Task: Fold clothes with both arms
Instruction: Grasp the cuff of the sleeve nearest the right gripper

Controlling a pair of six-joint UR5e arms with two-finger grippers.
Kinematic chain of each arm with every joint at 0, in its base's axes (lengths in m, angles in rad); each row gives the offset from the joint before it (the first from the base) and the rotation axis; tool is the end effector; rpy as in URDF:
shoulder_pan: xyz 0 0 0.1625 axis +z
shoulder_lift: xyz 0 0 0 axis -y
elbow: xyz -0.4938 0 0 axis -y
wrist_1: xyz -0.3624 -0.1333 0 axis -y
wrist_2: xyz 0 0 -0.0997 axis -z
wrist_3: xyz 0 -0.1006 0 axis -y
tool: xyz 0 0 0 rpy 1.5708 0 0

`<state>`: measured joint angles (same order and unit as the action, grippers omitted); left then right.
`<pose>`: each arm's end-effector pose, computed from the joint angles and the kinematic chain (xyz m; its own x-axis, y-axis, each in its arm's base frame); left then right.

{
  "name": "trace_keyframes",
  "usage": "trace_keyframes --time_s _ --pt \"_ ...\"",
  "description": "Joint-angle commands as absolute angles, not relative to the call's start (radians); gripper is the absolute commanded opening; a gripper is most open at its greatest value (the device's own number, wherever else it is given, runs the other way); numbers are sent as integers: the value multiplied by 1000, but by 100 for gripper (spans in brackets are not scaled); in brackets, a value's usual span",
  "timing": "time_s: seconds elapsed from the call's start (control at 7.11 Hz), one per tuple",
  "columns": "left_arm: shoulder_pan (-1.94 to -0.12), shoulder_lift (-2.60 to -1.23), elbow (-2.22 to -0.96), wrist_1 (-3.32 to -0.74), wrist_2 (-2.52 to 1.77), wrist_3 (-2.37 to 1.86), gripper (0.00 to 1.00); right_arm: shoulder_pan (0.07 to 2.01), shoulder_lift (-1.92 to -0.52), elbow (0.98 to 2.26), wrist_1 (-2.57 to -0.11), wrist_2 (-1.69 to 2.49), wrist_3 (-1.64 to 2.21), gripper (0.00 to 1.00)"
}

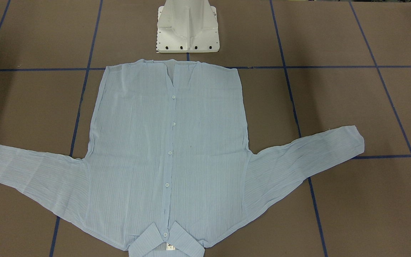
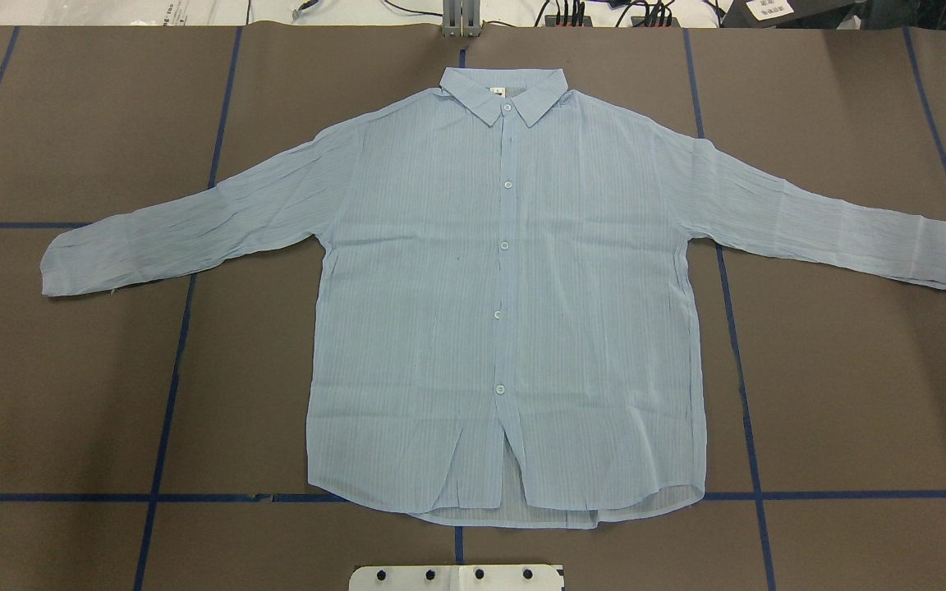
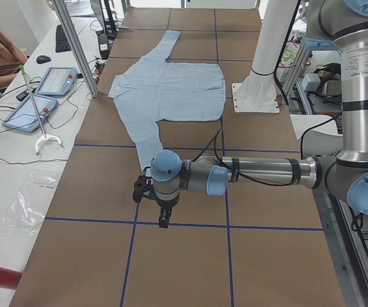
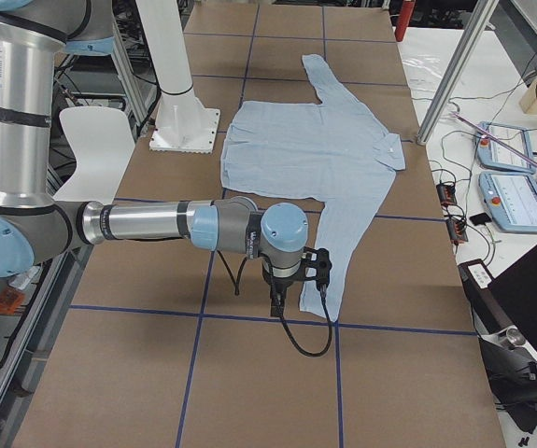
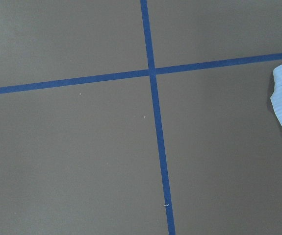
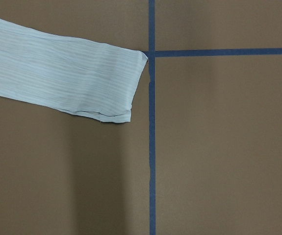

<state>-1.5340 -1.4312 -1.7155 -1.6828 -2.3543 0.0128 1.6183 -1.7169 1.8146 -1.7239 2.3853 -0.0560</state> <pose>-0.0475 -0.4031 0.7088 0.7044 0.1212 -0.6994 -0.0456 0.9910 0.1258 0.0783 -0.3812 0.6901 0.6851 0.0169 0.7282 -0.0091 0.9999 -0.0146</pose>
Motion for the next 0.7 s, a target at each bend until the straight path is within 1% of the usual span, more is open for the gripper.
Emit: trace_keyframes --time_s 0.0,0.14,0.42,0.56 --pt "-1534 -1431 -1717 -1684 -2356 15 100 1617 -1712 1807 -1700 2384 -43 100" --pt "-1534 -1431 -1720 -1686 -2356 15 100 1617 -1712 1804 -1698 2385 -46 100" --pt "-1532 -1482 -1712 -1718 -2355 12 100 1617 -1701 1802 -1692 2388 -41 100" --pt "-1531 -1494 -1703 -1721 -2358 11 100 1615 -1668 1792 -1686 2394 -40 100"
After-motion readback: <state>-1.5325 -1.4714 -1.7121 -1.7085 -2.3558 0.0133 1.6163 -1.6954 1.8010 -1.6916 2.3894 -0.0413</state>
